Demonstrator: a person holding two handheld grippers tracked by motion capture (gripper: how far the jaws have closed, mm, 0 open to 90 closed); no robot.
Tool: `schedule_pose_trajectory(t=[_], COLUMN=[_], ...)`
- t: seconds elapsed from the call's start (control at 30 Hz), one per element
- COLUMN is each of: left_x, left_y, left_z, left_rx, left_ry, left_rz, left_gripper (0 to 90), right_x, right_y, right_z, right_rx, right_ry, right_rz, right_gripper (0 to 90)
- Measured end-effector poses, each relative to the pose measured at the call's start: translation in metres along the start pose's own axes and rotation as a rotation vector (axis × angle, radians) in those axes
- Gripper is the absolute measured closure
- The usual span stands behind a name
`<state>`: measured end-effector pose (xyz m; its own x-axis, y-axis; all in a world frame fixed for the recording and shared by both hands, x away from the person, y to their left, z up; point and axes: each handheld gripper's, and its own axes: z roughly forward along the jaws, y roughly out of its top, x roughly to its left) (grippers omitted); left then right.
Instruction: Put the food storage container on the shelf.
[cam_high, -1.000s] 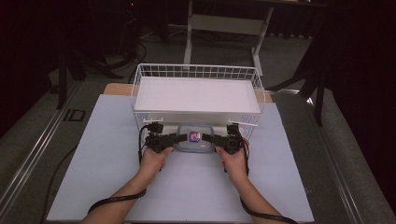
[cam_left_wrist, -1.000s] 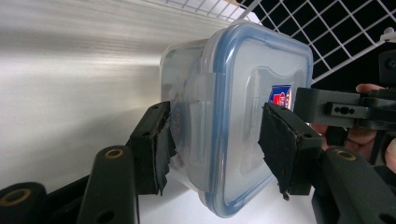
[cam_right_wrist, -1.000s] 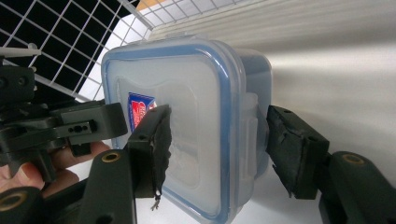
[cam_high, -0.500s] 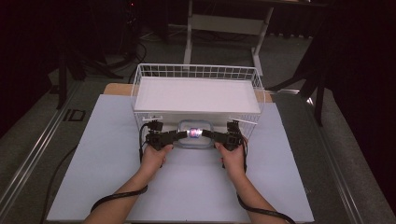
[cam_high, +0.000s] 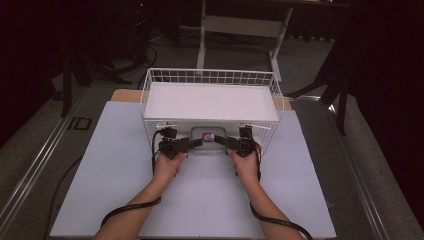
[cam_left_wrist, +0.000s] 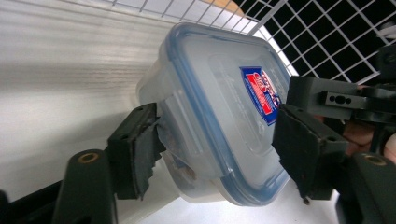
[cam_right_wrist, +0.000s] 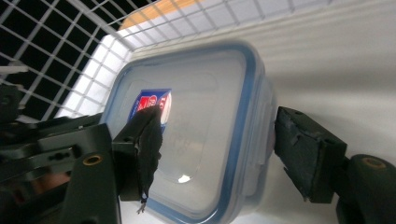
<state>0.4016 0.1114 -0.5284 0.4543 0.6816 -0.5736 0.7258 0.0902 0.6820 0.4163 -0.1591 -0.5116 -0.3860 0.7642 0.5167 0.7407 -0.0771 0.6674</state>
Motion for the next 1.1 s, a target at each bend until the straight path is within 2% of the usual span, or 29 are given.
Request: schedule_pose_trajectory(t=[0.03,0.1,0.17,0.27,0.3,0.33,0.4,0.53,0.63,0.7,0.73,0.83,0.87,0.9,0.97,1.03,1.1], left_x=[0.000,-0.002,-0.005,-0.008,-0.010,-0.011,-0.011,-0.013,-0.018,-0.022,-0.026,-0.036,-0.040,-0.044,-0.049,-0.054,-0.055], left_y=[0.001,0.002,0.004,0.004,0.002,0.001,-0.001,-0.006,-0.010,-0.015,-0.018,-0.026,-0.029,-0.034,-0.040,-0.047,-0.055], left_z=[0.000,-0.001,0.000,-0.001,-0.001,-0.002,-0.005,-0.016,-0.024,-0.028,-0.033,-0.044,-0.048,-0.053,-0.062,-0.070,-0.076], left_rx=[0.002,-0.002,-0.002,0.002,-0.009,-0.013,-0.017,-0.048,-0.039,-0.037,-0.037,-0.041,-0.039,-0.039,-0.032,-0.034,-0.032], left_ry=[0.006,0.036,0.061,0.076,0.081,0.088,0.095,0.105,0.114,0.112,0.122,0.139,0.145,0.146,0.127,0.121,0.088], left_rz=[0.005,0.042,0.050,0.073,0.075,0.078,0.089,0.080,0.135,0.149,0.185,0.258,0.288,0.325,0.370,0.413,0.436], left_gripper=[31.9,31.4,31.5,31.5,31.6,31.7,32.0,32.1,32.1,32.1,32.1,31.9,31.8,29.3,17.2,16.7,10.2], right_x=[-0.001,-0.001,-0.002,-0.001,-0.001,0.000,0.000,0.002,0.006,0.010,0.012,0.026,0.029,0.034,0.043,0.047,0.051], right_y=[0.000,0.000,0.000,-0.001,-0.002,-0.004,-0.007,-0.015,-0.023,-0.028,-0.031,-0.042,-0.044,-0.048,-0.055,-0.059,-0.060], right_z=[0.001,0.000,-0.001,-0.006,-0.007,-0.010,-0.013,-0.020,-0.031,-0.036,-0.039,-0.048,-0.049,-0.050,-0.050,-0.047,-0.041], right_rx=[-0.003,-0.002,-0.004,-0.016,-0.031,-0.016,-0.032,-0.044,-0.049,-0.051,-0.052,-0.077,-0.074,-0.069,-0.055,-0.044,-0.022], right_ry=[0.000,-0.012,-0.009,0.002,-0.005,0.008,0.002,-0.015,-0.037,-0.042,-0.042,-0.079,-0.077,-0.070,-0.079,-0.086,-0.085], right_rz=[-0.010,-0.006,0.002,0.041,0.019,0.017,0.012,-0.037,-0.077,-0.101,-0.119,-0.196,-0.214,-0.234,-0.286,-0.313,-0.321], right_gripper=[33.9,33.9,33.9,33.9,33.9,33.9,34.0,35.9,39.0,42.6,44.4,58.9,67.7,76.6,89.5,90.0,90.0])
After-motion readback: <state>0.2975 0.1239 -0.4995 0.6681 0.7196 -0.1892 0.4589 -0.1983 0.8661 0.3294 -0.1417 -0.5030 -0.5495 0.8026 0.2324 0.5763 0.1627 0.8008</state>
